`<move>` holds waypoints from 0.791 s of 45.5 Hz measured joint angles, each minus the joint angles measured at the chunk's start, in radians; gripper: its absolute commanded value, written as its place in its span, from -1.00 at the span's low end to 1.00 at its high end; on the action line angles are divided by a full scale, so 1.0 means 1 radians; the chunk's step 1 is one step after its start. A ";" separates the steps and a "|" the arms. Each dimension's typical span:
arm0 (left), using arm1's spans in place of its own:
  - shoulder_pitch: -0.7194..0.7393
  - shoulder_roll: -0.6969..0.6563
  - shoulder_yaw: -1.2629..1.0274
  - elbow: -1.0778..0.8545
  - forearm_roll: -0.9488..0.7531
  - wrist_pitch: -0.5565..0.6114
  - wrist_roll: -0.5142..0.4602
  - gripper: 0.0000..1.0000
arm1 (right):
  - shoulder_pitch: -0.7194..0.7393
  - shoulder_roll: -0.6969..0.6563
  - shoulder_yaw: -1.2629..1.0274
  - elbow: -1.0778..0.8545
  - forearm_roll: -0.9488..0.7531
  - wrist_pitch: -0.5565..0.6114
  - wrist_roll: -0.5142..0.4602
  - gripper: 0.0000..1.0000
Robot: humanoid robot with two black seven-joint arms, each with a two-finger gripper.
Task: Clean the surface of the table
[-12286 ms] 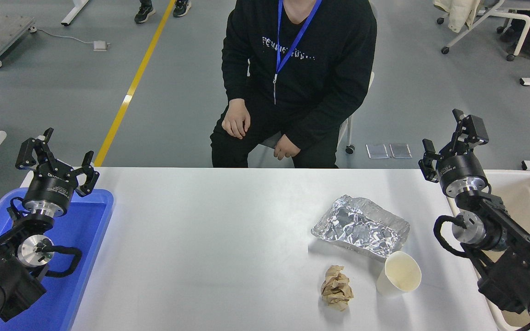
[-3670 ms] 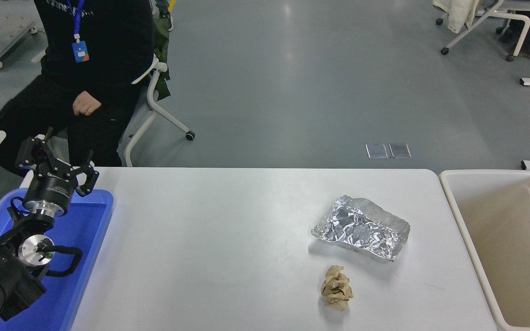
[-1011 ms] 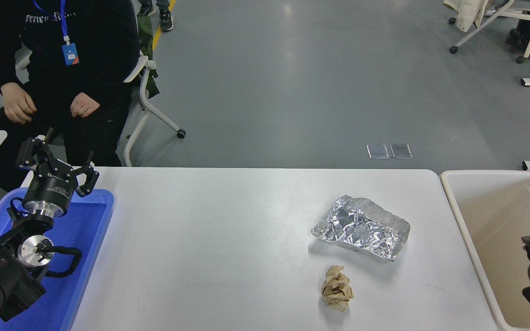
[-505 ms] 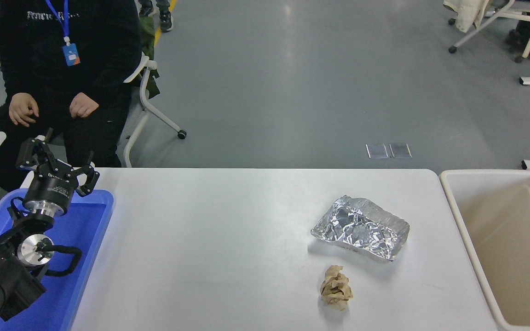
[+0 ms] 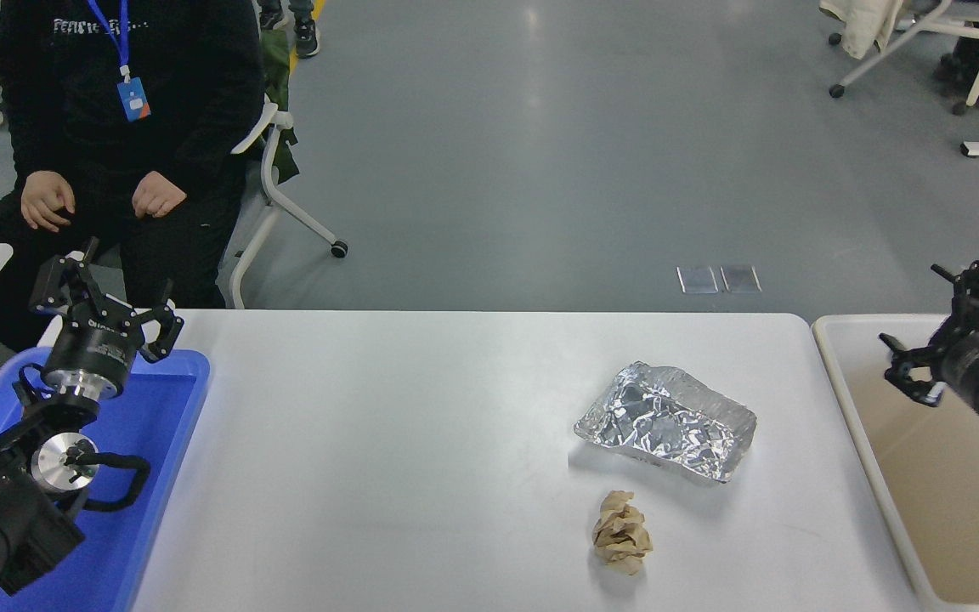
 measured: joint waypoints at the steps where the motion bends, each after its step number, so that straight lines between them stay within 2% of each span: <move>1: 0.000 0.000 0.000 0.000 0.000 0.000 0.000 1.00 | -0.003 0.032 0.009 0.003 -0.013 0.010 0.010 1.00; 13: 0.000 0.000 0.000 0.000 0.000 0.000 0.000 1.00 | -0.005 0.195 0.038 -0.008 -0.093 0.064 0.076 1.00; 36: 0.000 0.000 0.000 0.000 0.000 0.000 0.000 1.00 | 0.086 0.357 0.043 -0.180 -0.250 0.094 0.220 1.00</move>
